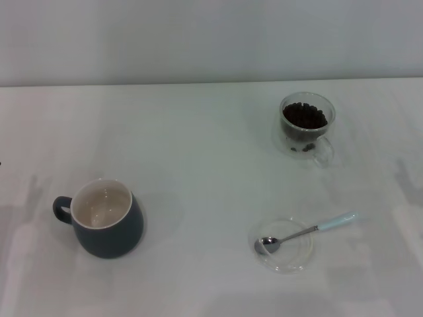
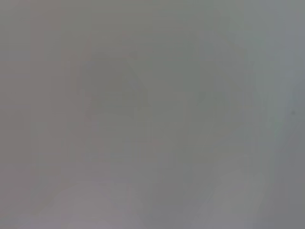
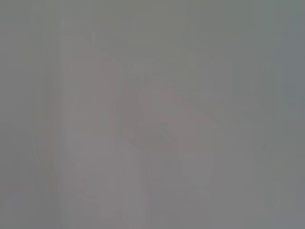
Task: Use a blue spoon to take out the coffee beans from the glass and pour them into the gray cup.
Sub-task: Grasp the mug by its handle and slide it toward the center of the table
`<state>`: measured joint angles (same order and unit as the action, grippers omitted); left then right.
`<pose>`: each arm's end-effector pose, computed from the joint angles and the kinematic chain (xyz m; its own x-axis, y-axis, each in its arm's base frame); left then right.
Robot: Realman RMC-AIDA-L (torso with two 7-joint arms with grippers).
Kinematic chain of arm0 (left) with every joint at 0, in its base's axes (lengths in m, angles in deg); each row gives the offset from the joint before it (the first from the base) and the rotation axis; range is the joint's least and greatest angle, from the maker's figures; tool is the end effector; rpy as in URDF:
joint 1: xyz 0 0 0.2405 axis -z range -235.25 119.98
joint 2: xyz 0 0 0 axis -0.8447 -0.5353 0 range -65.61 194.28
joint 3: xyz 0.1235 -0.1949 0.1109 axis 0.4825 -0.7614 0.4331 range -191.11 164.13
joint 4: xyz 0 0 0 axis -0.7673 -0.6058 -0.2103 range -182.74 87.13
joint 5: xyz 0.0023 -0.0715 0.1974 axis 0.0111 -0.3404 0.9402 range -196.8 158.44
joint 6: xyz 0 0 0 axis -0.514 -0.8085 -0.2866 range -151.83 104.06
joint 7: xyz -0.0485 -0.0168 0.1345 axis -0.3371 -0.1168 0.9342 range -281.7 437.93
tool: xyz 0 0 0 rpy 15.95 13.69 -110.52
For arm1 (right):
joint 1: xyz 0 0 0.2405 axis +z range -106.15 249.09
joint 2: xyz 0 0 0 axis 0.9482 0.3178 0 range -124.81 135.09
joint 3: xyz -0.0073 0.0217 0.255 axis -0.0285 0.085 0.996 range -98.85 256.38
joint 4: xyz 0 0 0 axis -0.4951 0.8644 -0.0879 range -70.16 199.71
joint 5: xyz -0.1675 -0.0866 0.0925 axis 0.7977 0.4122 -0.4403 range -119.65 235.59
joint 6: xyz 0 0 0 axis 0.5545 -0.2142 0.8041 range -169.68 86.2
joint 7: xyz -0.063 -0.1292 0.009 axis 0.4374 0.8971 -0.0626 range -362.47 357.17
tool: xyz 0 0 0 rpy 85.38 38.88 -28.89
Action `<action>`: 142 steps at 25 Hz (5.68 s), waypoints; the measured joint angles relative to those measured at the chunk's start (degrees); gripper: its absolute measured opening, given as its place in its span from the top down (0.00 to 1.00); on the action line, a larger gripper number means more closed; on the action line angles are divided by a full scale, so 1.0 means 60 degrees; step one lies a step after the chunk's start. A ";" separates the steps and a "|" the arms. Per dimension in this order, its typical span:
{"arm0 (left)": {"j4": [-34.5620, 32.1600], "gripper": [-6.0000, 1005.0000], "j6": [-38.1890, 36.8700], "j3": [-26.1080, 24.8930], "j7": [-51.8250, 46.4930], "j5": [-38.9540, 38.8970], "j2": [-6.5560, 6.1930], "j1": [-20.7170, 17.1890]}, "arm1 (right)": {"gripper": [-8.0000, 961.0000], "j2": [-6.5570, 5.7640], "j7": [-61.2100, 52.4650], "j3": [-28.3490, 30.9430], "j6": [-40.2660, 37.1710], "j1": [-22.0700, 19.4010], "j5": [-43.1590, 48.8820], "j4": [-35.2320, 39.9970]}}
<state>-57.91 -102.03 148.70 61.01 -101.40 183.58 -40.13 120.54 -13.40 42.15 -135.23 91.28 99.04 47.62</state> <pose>-0.3537 0.2705 -0.0114 0.5337 -0.0706 0.8427 0.8419 -0.0497 -0.5374 0.3651 0.2402 0.0156 0.6405 0.1540 -0.7524 -0.7604 -0.0100 -0.6493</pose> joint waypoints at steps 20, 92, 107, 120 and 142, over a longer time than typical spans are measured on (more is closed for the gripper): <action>0.0000 0.13 -0.0077 -0.0005 0.0245 0.0147 0.0004 -0.0089 | 0.11 -0.0008 -0.0370 -0.0028 -0.0332 0.0026 0.0025 0.0142; 0.1053 0.31 0.2378 -0.0033 0.1712 0.4156 0.0033 0.0404 | 0.11 0.0001 -0.1008 0.0022 0.1121 0.0037 0.0028 0.0925; 0.0544 0.85 0.2450 -0.0032 0.1741 0.4169 0.0051 0.0715 | 0.11 0.0000 -0.1007 0.0025 0.1400 0.0170 0.0033 0.1053; 0.0044 0.91 0.3132 0.0035 0.1740 0.4478 0.0070 0.1506 | 0.11 -0.0012 -0.1007 0.0024 0.1732 0.0058 -0.0036 0.1337; -0.0829 0.81 0.3782 -0.0013 0.2740 0.5769 0.0092 0.1556 | 0.11 -0.0029 -0.1040 0.0024 0.1857 0.0043 -0.0064 0.1581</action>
<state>-62.88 -79.34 148.62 77.45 -66.78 184.14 -30.80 120.36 -19.63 42.29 -124.09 91.54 98.66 57.11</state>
